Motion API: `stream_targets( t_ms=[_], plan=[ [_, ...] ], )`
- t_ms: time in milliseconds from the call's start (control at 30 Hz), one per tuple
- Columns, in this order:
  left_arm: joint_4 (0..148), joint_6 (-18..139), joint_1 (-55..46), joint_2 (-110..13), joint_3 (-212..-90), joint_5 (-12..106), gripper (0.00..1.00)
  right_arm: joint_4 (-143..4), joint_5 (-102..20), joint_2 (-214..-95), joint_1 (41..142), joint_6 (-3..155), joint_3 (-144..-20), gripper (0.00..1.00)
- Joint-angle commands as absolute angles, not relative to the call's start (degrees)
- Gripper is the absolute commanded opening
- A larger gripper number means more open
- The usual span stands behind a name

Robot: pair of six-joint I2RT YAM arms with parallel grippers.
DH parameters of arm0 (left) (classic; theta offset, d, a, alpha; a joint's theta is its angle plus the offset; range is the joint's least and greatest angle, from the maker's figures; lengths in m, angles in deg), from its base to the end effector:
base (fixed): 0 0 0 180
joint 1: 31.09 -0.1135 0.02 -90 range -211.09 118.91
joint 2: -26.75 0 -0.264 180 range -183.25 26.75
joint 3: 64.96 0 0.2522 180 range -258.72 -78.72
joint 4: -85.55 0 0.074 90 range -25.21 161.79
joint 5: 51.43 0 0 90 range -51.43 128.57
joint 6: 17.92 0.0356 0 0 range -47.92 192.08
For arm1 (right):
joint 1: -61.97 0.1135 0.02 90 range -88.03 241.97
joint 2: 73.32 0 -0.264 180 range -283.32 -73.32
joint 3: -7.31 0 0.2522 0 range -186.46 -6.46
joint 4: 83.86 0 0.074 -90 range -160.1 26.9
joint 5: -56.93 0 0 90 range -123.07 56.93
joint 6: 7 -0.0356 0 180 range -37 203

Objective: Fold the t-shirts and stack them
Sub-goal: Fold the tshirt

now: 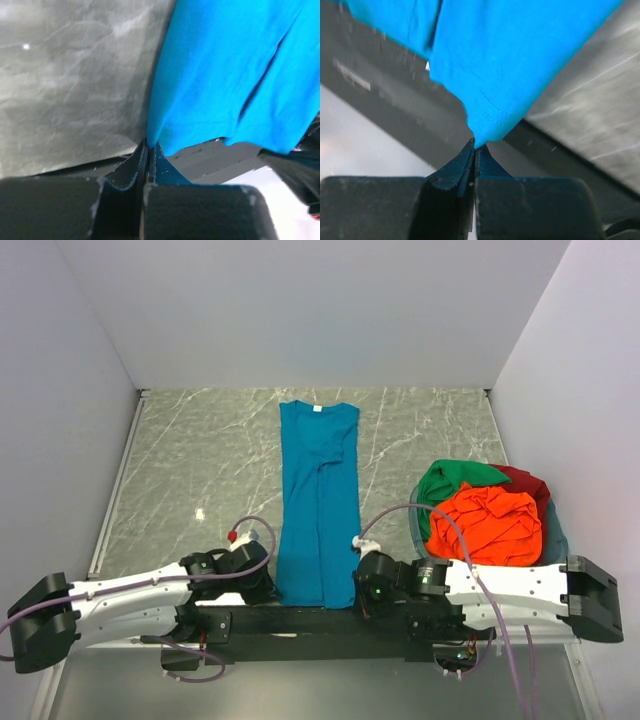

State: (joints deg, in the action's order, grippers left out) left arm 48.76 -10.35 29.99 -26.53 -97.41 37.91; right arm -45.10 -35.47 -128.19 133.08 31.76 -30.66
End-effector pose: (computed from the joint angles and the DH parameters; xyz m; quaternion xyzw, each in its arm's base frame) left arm 0.0761 -0.1368 0.1429 -0.1795 0.9434 -0.2631 0.0925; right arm 0.0540 0.1625 0.1656 -0.1709 0.9398 0.2682 0.1248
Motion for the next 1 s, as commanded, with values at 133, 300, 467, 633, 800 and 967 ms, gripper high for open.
stream_targets(
  t_ms=[133,300,467,633,800,967],
  plan=[
    [43.23,-12.03,30.26,-20.46,-96.73,38.66,0.01,-41.45,-29.91,-128.87,138.78,26.92,-34.4,0.0],
    [43.14,-10.01,30.26,-20.8,-99.89,37.18,0.01,-38.2,-25.61,-128.25,137.64,29.12,-36.86,0.0],
    [43.23,-6.15,30.08,-24.75,-105.25,34.53,0.01,-39.32,-26.03,-125.97,131.94,32.72,-39.24,0.0],
    [42.0,0.69,27.11,-30.9,-113.33,32.33,0.01,-42.32,-28.68,-125.17,122.53,39.91,-41.51,0.0],
    [42.52,7.3,19.37,-36.87,-120.54,33.74,0.01,-40.39,-23.69,-130.35,119.37,44.59,-47.75,0.0],
    [45.42,12.66,13.05,-41.98,-126.07,34.35,0.01,-42.4,-19.98,-134.74,114.88,46.52,-50.4,0.0]
  ],
)
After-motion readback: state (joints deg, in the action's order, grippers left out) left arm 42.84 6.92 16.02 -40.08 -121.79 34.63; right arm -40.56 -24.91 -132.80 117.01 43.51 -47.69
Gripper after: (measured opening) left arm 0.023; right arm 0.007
